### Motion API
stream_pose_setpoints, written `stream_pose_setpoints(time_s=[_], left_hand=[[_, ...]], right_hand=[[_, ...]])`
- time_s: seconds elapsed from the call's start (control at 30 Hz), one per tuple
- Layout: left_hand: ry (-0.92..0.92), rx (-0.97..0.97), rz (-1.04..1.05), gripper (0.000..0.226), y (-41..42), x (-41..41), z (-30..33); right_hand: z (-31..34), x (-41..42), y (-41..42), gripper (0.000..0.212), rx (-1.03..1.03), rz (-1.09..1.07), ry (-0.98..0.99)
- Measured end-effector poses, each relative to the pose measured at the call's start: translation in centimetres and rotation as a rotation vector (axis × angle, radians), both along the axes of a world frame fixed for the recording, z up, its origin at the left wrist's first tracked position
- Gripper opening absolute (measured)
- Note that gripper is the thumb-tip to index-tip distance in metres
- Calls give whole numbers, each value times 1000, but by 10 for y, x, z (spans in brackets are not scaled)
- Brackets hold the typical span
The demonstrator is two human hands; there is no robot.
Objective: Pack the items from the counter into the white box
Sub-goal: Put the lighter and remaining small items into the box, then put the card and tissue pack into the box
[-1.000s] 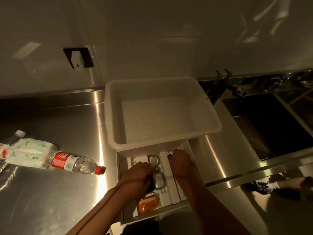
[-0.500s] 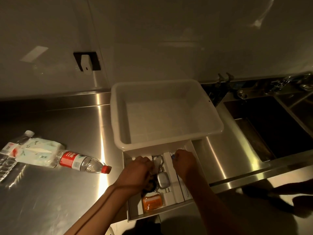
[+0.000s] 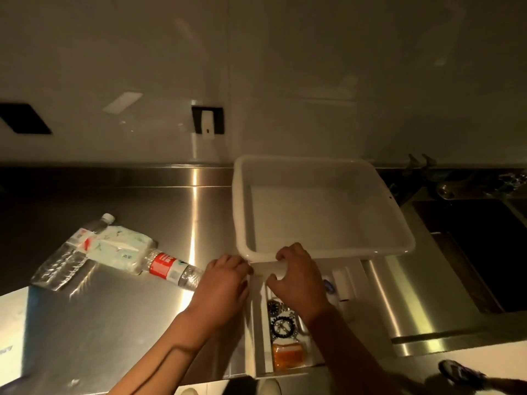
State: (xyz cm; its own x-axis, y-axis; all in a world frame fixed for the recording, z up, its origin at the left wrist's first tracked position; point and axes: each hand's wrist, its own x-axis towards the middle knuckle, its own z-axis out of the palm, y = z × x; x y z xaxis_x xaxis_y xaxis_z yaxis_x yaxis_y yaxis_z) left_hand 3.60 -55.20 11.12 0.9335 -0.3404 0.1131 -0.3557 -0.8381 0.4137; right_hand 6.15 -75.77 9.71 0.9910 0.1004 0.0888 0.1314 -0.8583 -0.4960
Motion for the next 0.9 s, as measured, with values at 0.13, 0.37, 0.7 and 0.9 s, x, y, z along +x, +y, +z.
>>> stream_pose_setpoints(time_s=[0.13, 0.37, 0.7, 0.9], left_hand=[[10, 16, 112, 25, 53, -11, 2], [71, 21, 350, 27, 153, -45, -2], [132, -25, 679, 28, 281, -93, -19], [173, 7, 881, 42, 336, -111, -34]], right_hand=[[4, 2, 51, 33, 13, 87, -46], [4, -2, 146, 42, -46, 240, 22], [-5, -9, 263, 36, -19, 427, 110], [-13, 2, 318, 46, -42, 461, 129]])
